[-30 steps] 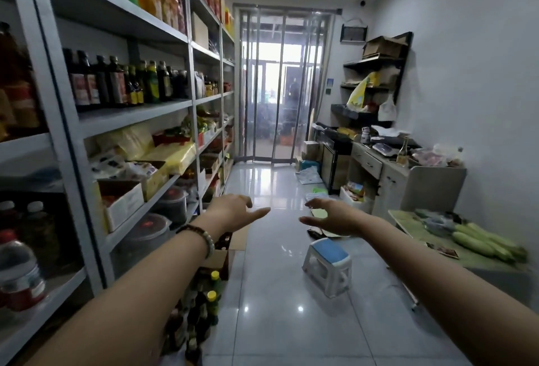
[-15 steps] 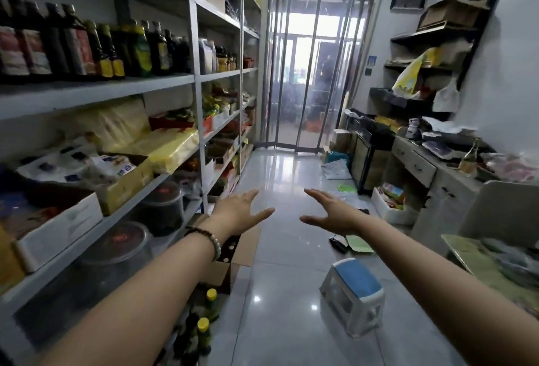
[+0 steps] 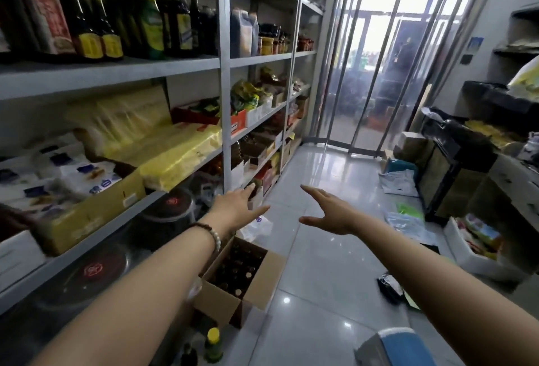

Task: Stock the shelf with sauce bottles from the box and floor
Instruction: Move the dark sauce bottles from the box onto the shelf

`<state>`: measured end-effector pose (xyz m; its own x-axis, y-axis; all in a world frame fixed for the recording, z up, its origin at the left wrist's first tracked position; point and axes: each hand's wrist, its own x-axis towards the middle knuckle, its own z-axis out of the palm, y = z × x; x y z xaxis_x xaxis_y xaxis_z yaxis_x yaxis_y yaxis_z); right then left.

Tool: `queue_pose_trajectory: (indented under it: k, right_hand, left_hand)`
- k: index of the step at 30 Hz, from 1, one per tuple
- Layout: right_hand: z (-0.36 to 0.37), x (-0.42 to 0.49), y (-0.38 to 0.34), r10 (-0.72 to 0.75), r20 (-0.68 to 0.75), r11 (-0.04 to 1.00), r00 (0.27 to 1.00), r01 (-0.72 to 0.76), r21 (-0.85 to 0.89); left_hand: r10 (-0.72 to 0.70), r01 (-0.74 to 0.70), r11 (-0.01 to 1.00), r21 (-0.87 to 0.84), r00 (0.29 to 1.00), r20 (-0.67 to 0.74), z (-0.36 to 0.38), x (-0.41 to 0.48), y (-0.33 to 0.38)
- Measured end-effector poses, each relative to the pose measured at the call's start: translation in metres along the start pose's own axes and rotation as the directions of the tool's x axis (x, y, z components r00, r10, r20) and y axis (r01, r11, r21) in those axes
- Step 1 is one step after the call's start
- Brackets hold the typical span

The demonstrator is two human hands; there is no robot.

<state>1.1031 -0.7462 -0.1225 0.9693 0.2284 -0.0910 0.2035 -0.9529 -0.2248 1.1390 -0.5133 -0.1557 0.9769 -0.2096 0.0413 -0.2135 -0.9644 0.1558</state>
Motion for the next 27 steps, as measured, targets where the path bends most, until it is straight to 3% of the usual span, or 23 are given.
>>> queue_pose_trajectory:
  k: [10, 17, 21, 27]
  right_hand:
    - [-0.009, 0.234, 0.073, -0.058, 0.126, 0.998, 0.990, 0.059, -0.005]
    - [0.003, 0.397, 0.099, -0.244, 0.189, 0.969, 0.951, 0.248, 0.005]
    - [0.026, 0.483, 0.113, -0.386, 0.304, 0.919, 0.871, 0.392, 0.045]
    - [0.067, 0.579, 0.121, -0.517, 0.525, 0.826, 0.677, 0.555, 0.098]
  left_hand:
    - [-0.094, 0.094, 0.996, 0.007, 0.995, 0.040, 0.031, 0.210, -0.036]
    - [-0.324, 0.323, 0.946, 0.024, 0.943, 0.074, 0.064, 0.299, -0.077]
    - [-0.496, 0.499, 0.867, 0.005, 0.861, 0.110, 0.096, 0.336, -0.088]
    - [-0.686, 0.712, 0.696, -0.091, 0.697, 0.209, 0.142, 0.353, -0.093]
